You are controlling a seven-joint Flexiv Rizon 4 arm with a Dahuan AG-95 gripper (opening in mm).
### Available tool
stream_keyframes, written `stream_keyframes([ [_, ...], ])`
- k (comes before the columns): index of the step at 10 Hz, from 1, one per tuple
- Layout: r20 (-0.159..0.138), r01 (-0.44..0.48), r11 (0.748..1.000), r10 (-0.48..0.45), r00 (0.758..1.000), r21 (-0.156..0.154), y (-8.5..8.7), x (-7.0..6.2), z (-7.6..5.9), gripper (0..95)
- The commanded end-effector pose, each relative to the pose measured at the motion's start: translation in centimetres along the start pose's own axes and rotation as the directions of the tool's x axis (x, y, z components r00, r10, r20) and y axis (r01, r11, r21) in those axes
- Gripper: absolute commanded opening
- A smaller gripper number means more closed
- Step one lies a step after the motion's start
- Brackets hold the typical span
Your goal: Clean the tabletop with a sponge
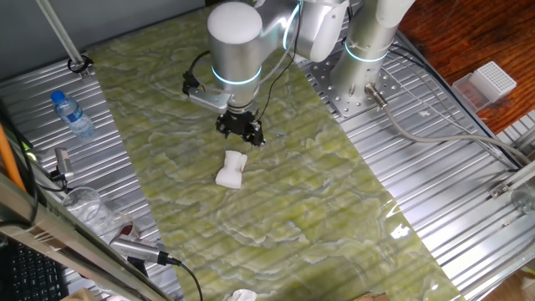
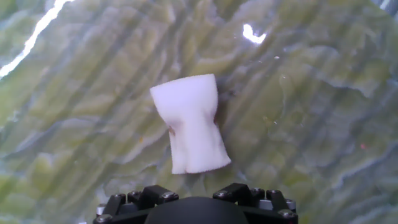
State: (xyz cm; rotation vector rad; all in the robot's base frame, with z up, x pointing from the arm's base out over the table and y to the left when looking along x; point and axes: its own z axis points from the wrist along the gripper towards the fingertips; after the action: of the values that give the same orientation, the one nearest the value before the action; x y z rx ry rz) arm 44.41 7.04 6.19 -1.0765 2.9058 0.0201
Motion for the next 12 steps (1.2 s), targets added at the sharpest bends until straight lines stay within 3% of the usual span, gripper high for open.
stream_keyframes([
  [1, 0.029, 0.078, 0.997, -0.078, 0.997, -0.029, 0.3, -0.3, 0.7, 76.0],
  [3, 0.052, 0.101, 0.994, -0.098, 0.994, -0.049, 0.9, -0.7, 2.2, 76.0],
  [6, 0.054, 0.151, 0.987, -0.148, 0.988, -0.05, 1.9, -1.8, 4.2, 76.0],
  [7, 0.052, 0.145, 0.988, -0.142, 0.988, -0.051, 1.7, -2.2, 4.0, 57.0],
  [9, 0.025, 0.135, 0.99, -0.135, 0.991, -0.027, 1.4, -2.7, 3.7, 57.0],
  [11, -0.012, 0.133, 0.991, -0.132, 0.991, 0.01, 1.3, -2.8, 3.7, 19.0],
  [12, -0.016, 0.128, 0.992, -0.128, 0.992, 0.019, 1.3, -2.8, 3.7, 19.0],
])
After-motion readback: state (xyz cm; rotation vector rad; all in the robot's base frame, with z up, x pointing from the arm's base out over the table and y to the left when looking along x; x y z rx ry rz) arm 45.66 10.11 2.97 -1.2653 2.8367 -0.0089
